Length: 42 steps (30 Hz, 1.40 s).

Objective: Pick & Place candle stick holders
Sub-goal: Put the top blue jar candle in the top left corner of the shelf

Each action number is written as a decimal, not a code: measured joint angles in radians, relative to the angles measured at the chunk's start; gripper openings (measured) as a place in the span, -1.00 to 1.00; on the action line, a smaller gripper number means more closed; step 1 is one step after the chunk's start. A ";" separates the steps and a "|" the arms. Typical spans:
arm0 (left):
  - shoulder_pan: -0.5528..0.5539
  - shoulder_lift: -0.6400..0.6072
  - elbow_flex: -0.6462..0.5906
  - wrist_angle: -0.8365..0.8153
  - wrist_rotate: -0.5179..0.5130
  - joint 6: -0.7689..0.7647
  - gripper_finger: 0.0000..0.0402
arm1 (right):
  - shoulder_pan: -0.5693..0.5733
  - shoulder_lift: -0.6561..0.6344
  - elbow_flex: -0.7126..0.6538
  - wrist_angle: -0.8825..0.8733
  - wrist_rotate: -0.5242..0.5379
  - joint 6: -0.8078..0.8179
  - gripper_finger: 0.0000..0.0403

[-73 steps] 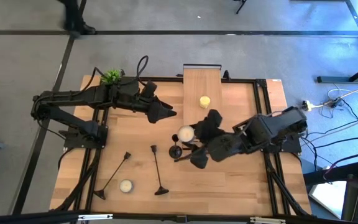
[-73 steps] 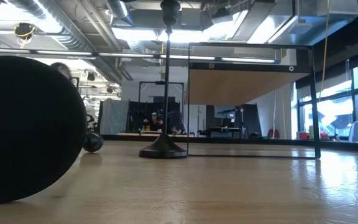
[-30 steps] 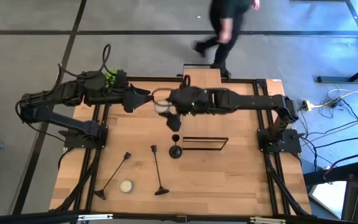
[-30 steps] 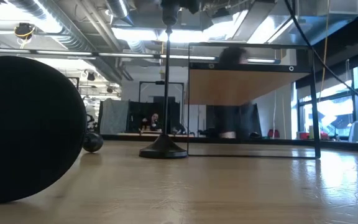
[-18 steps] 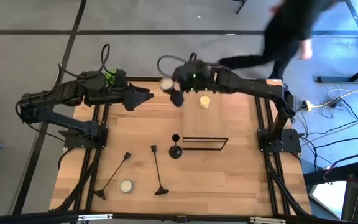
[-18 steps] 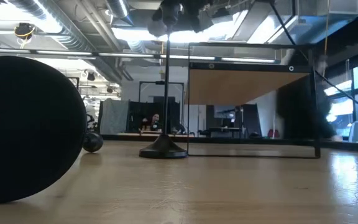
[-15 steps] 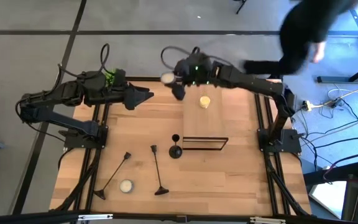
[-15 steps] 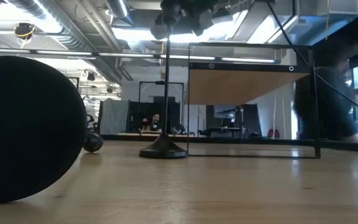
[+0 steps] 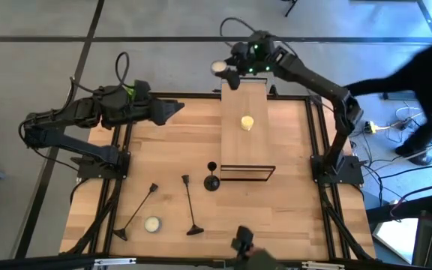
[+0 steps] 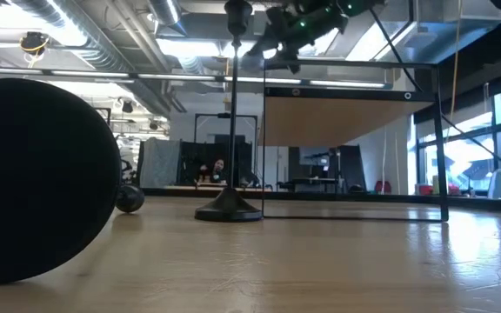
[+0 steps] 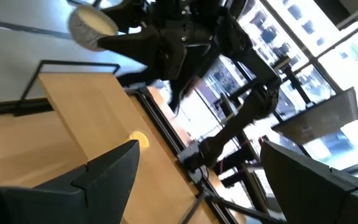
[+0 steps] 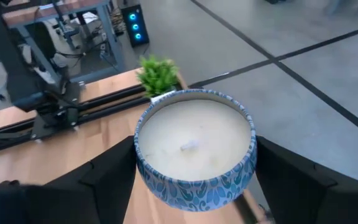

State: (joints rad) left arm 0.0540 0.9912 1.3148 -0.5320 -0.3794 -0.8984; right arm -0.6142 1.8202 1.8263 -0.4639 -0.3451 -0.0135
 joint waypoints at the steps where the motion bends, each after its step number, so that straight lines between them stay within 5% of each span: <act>1: 0.000 0.000 0.000 0.000 -0.014 -0.005 0.65 | -0.017 0.000 0.000 0.001 -0.016 -0.003 0.43; 16: -0.002 0.005 0.000 0.002 -0.116 -0.071 0.65 | -0.164 -0.002 -0.151 0.019 -0.308 -0.022 0.43; 42: -0.010 0.127 0.000 0.058 -0.108 -0.147 0.65 | -0.194 -0.006 -0.261 -0.012 -0.310 -0.146 0.43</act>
State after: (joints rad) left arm 0.0438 1.1183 1.3151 -0.4744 -0.4877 -1.0451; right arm -0.8082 1.8141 1.5650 -0.4761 -0.6552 -0.1596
